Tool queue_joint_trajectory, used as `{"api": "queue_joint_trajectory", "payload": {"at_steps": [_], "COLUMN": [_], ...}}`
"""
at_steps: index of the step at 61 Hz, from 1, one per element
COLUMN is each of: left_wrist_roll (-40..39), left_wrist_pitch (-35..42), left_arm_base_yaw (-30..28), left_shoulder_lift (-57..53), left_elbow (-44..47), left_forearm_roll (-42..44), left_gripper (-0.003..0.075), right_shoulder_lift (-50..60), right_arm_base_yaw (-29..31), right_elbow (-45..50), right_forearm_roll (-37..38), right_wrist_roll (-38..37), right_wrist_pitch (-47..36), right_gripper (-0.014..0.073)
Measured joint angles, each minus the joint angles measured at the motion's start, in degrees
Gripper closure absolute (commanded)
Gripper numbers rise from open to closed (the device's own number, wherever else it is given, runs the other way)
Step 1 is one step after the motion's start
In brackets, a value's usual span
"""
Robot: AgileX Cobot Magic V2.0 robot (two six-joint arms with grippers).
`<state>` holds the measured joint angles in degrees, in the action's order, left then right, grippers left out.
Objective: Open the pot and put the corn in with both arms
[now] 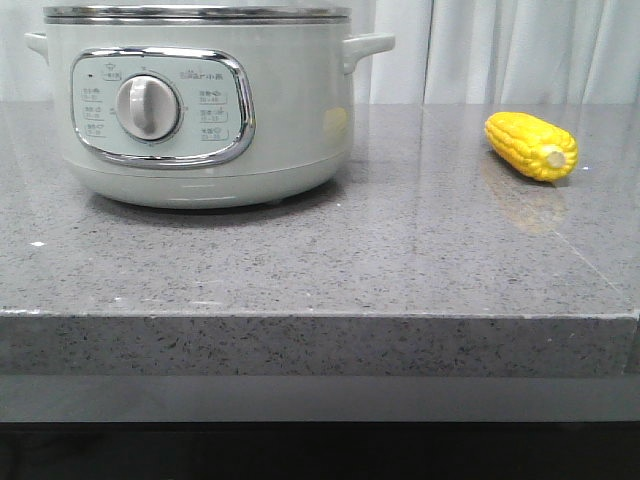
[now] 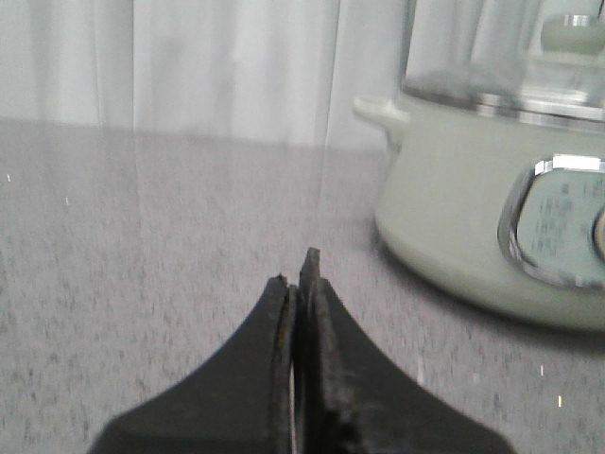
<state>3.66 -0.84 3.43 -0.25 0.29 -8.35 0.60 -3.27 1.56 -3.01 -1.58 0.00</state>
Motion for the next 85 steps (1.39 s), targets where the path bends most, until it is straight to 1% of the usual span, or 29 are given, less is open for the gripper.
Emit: {"api": "queue_joint_trajectory", "payload": {"at_steps": [8, 18, 24, 32, 42, 49, 58, 77, 80, 81, 84, 85], "left_wrist_roll": [0.0, 0.0, 0.0, 0.0, 0.0, 0.0, 0.0, 0.0, 0.0, 0.0, 0.0, 0.0], "left_wrist_pitch": [1.3, 0.2, -3.8, -11.4, -17.2, -18.5, -19.2, -19.3, -19.3, -19.3, -19.3, -19.3], "left_arm_base_yaw": [0.0, 0.0, 0.0, 0.0, 0.0, 0.0, 0.0, 0.0, 0.0, 0.0, 0.0, 0.0], "left_shoulder_lift": [0.0, 1.3, 4.8, 11.9, 20.2, 24.1, 27.8, 31.8, 31.8, 31.8, 31.8, 31.8], "left_elbow": [-2.7, -13.1, -20.6, -30.5, -38.0, -38.8, -38.8, -38.8, -38.8, -38.8, -38.8, -38.8], "left_forearm_roll": [-0.3, -0.4, -0.4, -0.3, -0.2, -0.1, -0.1, -0.1, -0.1, -0.1, -0.1, -0.1], "left_gripper": [0.0741, 0.0741, 0.0741, 0.0741, 0.0741, 0.0741, 0.0741, 0.0736, 0.0712, 0.0692, 0.0625, 0.0588], "right_shoulder_lift": [0.0, 0.0, -0.8, -6.4, -15.4, -20.9, -26.3, -33.2, -33.4, -33.5, -33.6, -33.6], "right_arm_base_yaw": [0.0, 0.0, 0.0, 0.0, 0.0, 0.0, 0.0, 0.0, 0.0, 0.0, 0.0, 0.0], "right_elbow": [-0.8, -8.5, -14.5, -23.1, -31.7, -34.9, -35.1, -35.1, -35.1, -35.1, -35.1, -35.1], "right_forearm_roll": [0.0, 0.0, 0.0, 0.0, 0.0, 0.0, 0.0, 0.0, 0.0, 0.0, 0.0, 0.0], "right_wrist_roll": [0.1, 0.2, 0.2, 0.2, 0.2, 0.2, 0.2, 0.2, 0.2, 0.2, 0.2, 0.2], "right_wrist_pitch": [0.0, 3.0, 5.7, 10.6, 17.2, 20.0, 21.6, 21.8, 21.8, 21.8, 21.8, 21.8], "right_gripper": [0.0659, 0.0659, 0.0659, 0.0659, 0.0659, 0.0659, 0.0659, 0.0657, 0.0652, 0.0647, 0.0597, 0.0580]}}
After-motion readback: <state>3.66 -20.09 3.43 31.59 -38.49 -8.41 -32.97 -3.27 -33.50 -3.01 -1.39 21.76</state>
